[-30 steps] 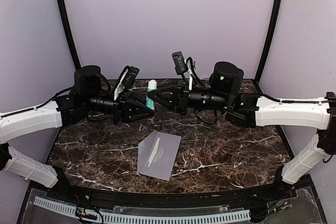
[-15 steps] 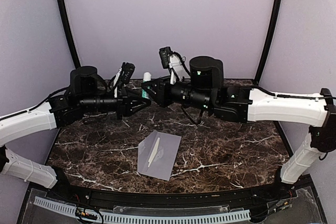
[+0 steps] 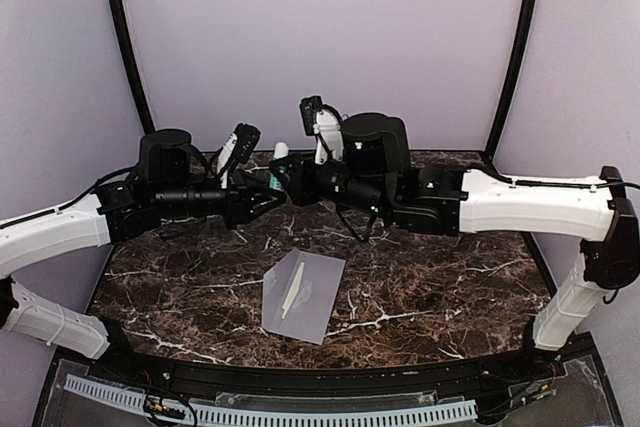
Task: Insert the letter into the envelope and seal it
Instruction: Unscrew the solid glue.
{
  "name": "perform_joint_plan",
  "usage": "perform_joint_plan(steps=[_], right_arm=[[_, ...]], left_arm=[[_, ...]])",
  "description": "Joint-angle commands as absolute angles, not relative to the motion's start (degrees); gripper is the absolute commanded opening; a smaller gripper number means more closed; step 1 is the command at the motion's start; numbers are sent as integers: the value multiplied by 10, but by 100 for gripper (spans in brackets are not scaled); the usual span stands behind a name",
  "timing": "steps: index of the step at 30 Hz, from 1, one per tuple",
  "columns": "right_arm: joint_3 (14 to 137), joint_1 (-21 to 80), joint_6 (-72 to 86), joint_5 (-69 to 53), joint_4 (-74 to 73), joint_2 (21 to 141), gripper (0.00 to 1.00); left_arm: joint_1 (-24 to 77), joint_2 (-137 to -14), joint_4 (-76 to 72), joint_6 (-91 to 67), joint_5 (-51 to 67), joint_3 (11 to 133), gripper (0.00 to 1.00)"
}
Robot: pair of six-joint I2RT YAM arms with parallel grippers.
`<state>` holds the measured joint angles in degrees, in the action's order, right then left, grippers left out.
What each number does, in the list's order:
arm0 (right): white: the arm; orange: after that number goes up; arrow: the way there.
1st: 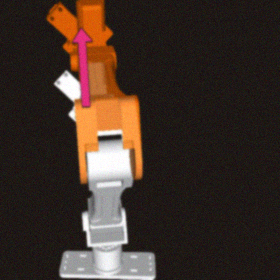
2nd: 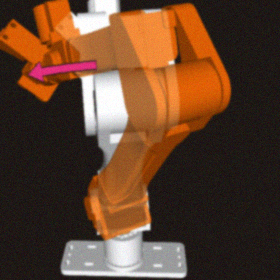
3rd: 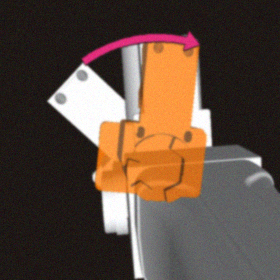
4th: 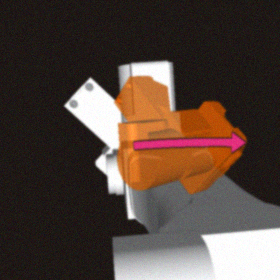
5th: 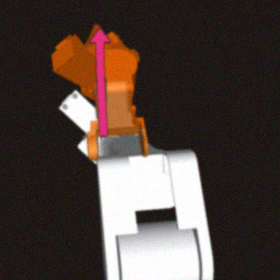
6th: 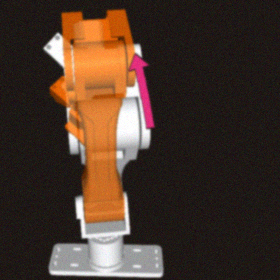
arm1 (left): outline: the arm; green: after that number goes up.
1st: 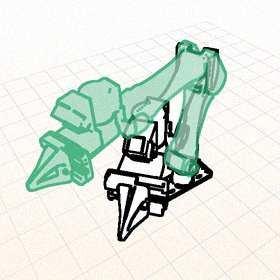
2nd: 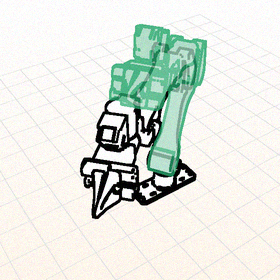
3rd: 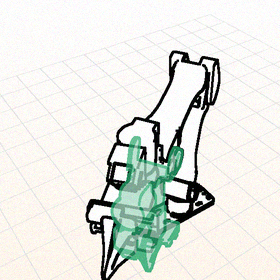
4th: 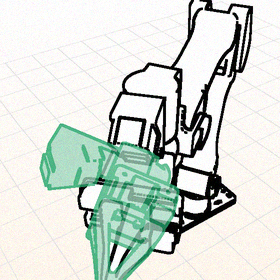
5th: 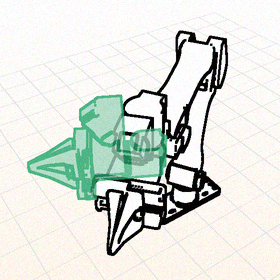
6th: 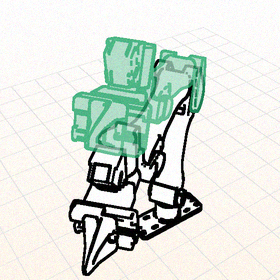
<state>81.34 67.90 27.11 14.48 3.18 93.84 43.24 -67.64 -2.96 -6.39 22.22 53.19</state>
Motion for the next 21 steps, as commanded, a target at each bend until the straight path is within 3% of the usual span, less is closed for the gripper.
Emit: perform_joint_plan(steps=[1, 10, 16, 21], right_arm=[[768, 700, 262, 67, 89, 903, 23], [678, 695, 239, 59, 158, 824, 58], [629, 653, 250, -76, 227, 794, 63], [615, 620, 259, -182, 271, 793, 63]], left_arm=[[425, -668, -73, -66, 224, 530, 0], [404, -669, -96, -89, 289, 527, 0], [398, -683, -170, -113, 516, 524, 0], [399, -697, -196, -128, 589, 527, 0]])
